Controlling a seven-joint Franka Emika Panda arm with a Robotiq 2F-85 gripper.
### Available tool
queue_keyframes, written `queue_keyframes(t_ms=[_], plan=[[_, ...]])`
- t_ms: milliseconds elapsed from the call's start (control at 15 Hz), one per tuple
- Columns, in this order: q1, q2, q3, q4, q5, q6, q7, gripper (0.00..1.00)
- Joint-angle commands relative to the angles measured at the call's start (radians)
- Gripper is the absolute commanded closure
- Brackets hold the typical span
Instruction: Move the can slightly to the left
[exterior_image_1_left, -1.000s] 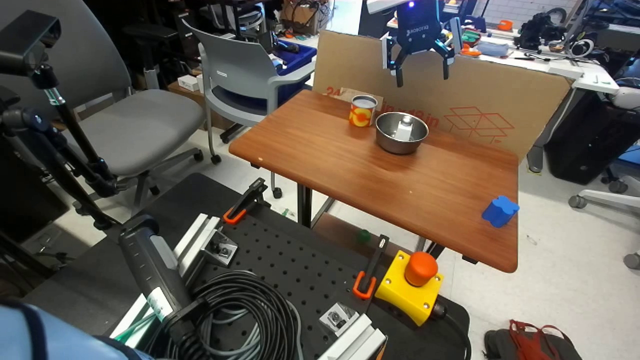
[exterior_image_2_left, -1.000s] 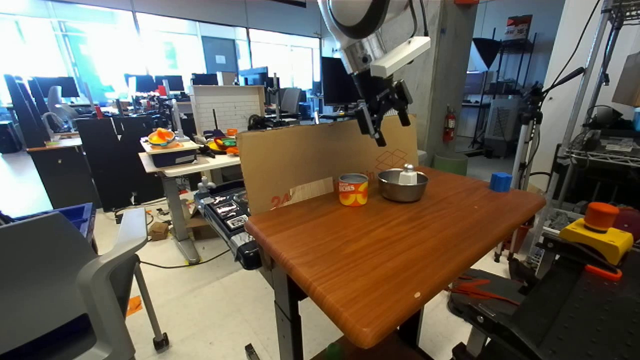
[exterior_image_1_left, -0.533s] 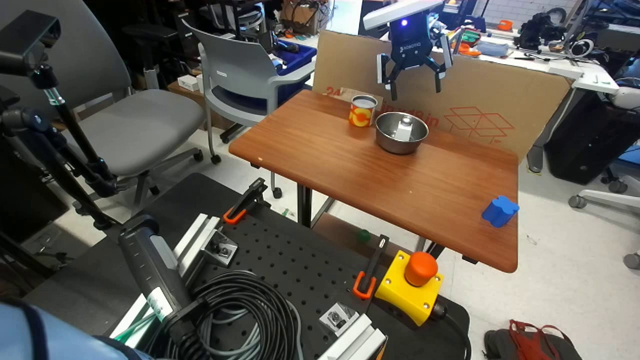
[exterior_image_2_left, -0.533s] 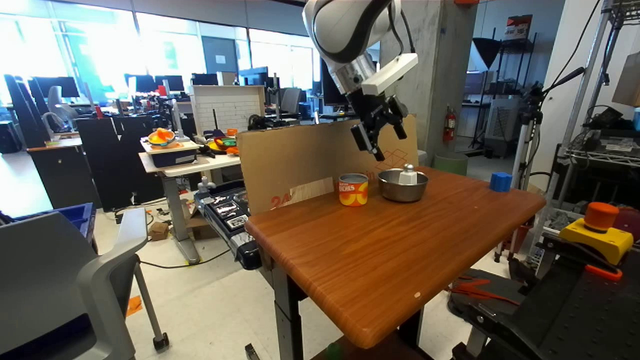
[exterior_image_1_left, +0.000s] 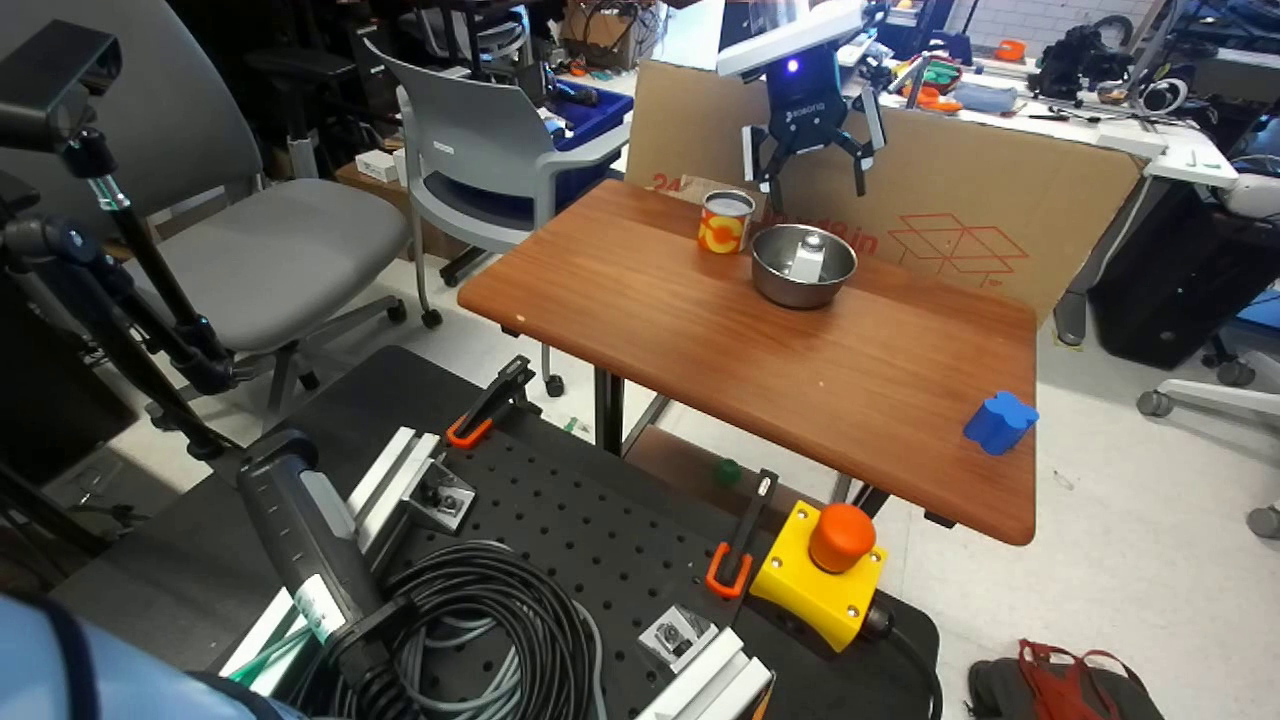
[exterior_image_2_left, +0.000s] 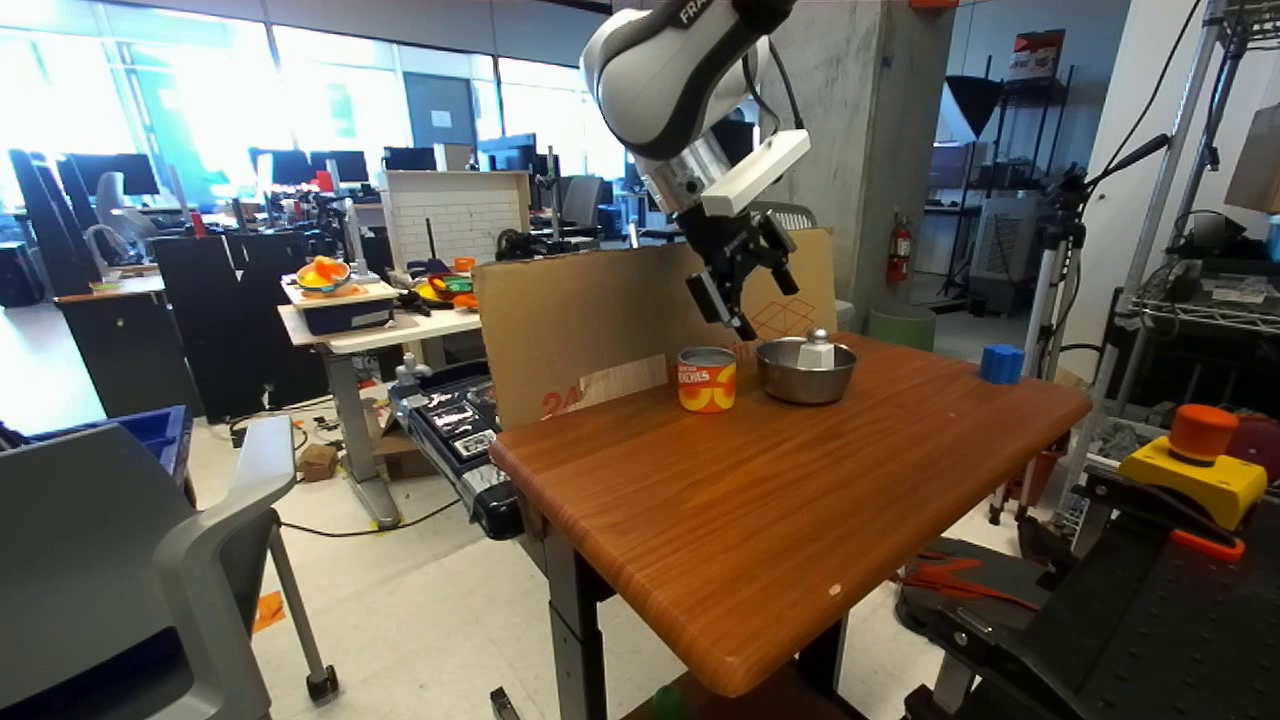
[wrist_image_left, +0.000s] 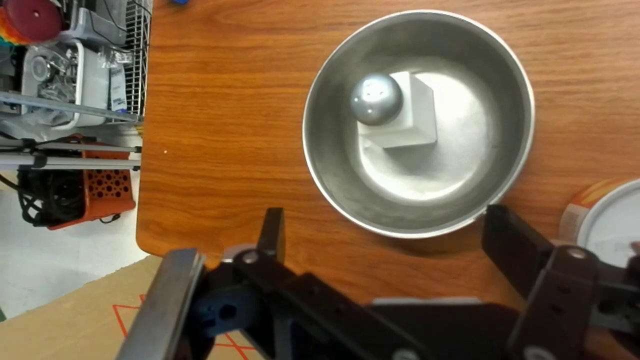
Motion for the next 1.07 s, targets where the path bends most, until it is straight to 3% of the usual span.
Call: queue_keyframes(t_ms=[0, 467, 1000], plan=[[0.02, 0.074, -0.023, 0.116, -0.006, -0.051, -0.028, 0.0], [0.049, 0.114, -0.002, 0.167, 0.026, -0.085, -0.059, 0.0], [0.044, 0.064, 0.115, 0.121, 0.18, -0.316, -0.206, 0.0]])
